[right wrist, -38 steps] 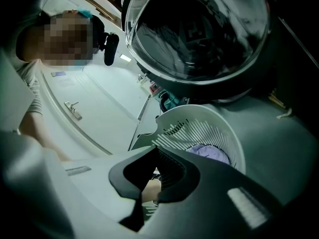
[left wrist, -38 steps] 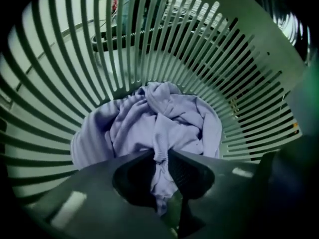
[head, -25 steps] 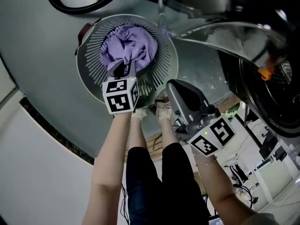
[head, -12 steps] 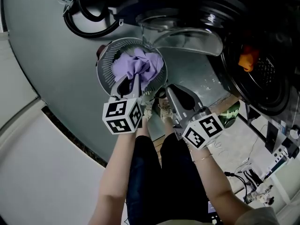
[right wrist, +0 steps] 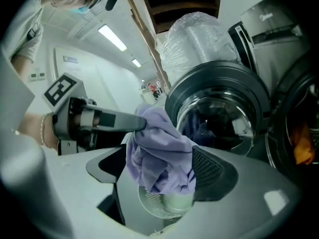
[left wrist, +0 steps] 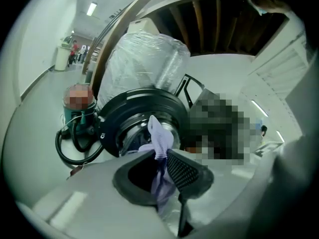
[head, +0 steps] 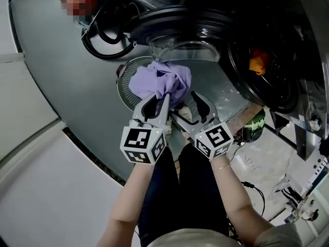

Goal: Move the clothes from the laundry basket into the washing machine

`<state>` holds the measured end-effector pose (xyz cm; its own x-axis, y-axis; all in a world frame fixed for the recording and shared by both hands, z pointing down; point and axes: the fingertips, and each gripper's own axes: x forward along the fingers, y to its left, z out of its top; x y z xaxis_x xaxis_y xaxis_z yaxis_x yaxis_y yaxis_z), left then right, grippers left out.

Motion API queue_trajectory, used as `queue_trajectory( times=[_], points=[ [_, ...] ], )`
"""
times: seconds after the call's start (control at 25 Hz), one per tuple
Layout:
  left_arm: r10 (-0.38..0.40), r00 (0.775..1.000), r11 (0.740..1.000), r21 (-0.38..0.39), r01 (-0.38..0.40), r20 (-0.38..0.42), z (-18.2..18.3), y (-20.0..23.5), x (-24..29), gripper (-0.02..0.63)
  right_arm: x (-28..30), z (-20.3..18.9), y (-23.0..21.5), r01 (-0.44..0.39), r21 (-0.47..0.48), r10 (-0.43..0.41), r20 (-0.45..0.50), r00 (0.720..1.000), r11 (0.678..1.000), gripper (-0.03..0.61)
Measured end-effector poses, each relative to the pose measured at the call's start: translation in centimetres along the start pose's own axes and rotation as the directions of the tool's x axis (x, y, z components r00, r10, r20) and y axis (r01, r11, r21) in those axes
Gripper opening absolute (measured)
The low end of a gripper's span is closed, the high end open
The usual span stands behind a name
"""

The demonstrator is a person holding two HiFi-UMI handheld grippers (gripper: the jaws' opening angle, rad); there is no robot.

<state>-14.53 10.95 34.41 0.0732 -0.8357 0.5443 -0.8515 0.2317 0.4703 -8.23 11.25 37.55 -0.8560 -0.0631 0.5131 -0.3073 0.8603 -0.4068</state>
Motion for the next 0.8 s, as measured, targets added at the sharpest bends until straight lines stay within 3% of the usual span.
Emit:
queue_trajectory(
  times=[0.16, 0.36, 0.48, 0.6, 0.8],
  points=[
    [-0.108, 0.994, 0.991, 0.076, 0.109, -0.019, 1.8, -4.3, -0.7, 0.066, -1.9, 1.5, -0.2, 0.028, -0.094, -0.027, 0.014, 1.0, 0.995, 0.51],
    [-0.293, 0.954, 0.942, 0.155, 0.299, -0.061, 2.9, -10.7, -0.8, 0.066, -4.5, 2.6, -1.7, 0.122, -0.097, -0.115, 0.073, 0.991, 0.988, 0.517],
    [-0.405, 0.909, 0.879, 0.233, 0.416, -0.096, 3.1, -14.7, -0.8, 0.066, -6.9, 3.2, -3.5, 0.223, -0.063, -0.212, 0.147, 0.966, 0.973, 0.406],
    [-0.49, 0.863, 0.819, 0.275, 0.503, -0.118, 3.2, -18.4, -0.4, 0.066, -10.2, 3.8, -5.8, 0.327, -0.022, -0.314, 0.228, 0.922, 0.945, 0.309],
    [-0.569, 0.812, 0.759, 0.295, 0.58, -0.132, 2.6, -23.0, 1.0, 0.068, -14.5, 4.2, -8.6, 0.408, -0.022, -0.389, 0.259, 0.884, 0.913, 0.125]
  ],
)
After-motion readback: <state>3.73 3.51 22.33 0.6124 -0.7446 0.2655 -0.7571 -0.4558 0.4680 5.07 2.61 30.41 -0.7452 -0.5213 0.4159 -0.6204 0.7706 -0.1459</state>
